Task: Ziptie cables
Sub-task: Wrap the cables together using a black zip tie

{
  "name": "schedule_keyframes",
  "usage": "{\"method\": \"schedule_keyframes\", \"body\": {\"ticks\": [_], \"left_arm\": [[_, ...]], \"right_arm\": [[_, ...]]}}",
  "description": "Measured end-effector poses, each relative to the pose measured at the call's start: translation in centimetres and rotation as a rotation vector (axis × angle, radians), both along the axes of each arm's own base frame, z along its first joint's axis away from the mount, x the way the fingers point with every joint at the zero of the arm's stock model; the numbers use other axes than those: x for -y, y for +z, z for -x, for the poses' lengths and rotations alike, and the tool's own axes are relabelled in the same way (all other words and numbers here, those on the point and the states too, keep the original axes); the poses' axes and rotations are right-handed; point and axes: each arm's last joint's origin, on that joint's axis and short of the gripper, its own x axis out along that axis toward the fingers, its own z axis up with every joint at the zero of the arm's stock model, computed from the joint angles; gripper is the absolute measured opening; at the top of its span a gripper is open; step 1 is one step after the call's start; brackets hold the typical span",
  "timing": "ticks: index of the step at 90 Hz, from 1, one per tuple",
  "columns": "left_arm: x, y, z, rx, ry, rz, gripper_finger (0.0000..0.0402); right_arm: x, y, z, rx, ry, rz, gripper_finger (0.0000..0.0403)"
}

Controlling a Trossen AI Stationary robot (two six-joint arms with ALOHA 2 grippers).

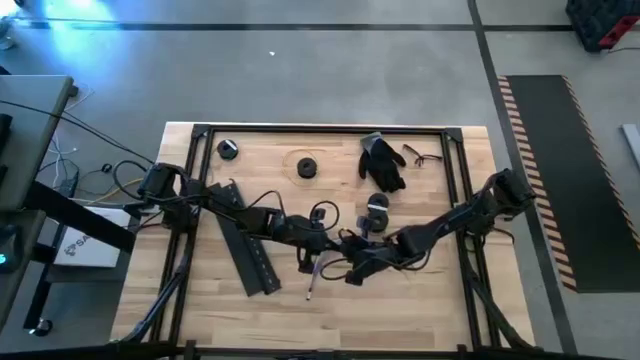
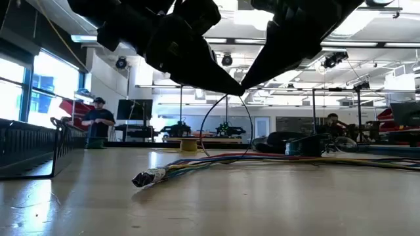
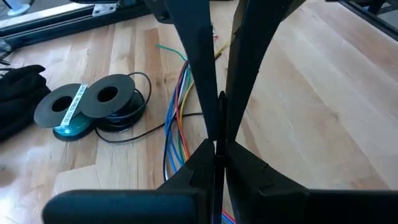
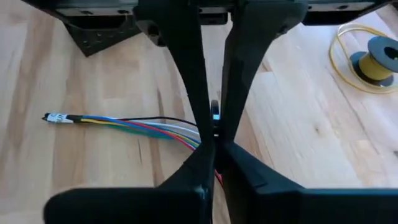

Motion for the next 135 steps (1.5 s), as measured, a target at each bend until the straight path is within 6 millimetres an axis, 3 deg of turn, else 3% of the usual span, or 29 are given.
{"method": "schedule_keyframes", "body": {"ticks": [22,52,73,87,97,106,120,135], "left_arm": [[-0.1,-0.1,0.0,-0.017,-0.039,0.001,0.0009],[-1.5,-0.1,-0.2,-0.018,-0.084,0.006,0.0009],[-2.0,-0.1,-0.3,-0.02,-0.128,0.02,0.0009],[-2.5,-0.5,-0.1,-0.057,-0.1,0.005,0.0009],[-2.4,-0.6,-0.2,-0.054,-0.107,0.01,0.0009],[-2.4,-1.0,-0.2,-0.066,-0.108,0.01,0.0009],[-2.0,-1.7,-0.3,-0.087,-0.104,0.029,0.0009],[-1.6,-1.9,-0.4,-0.087,-0.105,0.044,0.0009]], "right_arm": [[-2.6,-1.1,3.5,-0.137,-0.114,-0.042,0.0001],[-9.3,-2.0,11.4,-0.217,-0.312,-0.28,0.0],[-12.0,-2.3,16.0,-0.244,-0.431,-0.399,0.0],[-13.5,-3.3,18.8,-0.439,-0.478,-0.453,0.0002],[-14.1,-4.1,19.5,-0.437,-0.521,-0.465,0.0001],[-14.1,-3.4,19.3,-0.341,-0.504,-0.494,0.0001],[-12.4,-0.5,16.2,-0.075,-0.371,-0.473,0.0013],[-9.0,2.6,11.6,0.017,-0.193,-0.336,0.0088]]}}
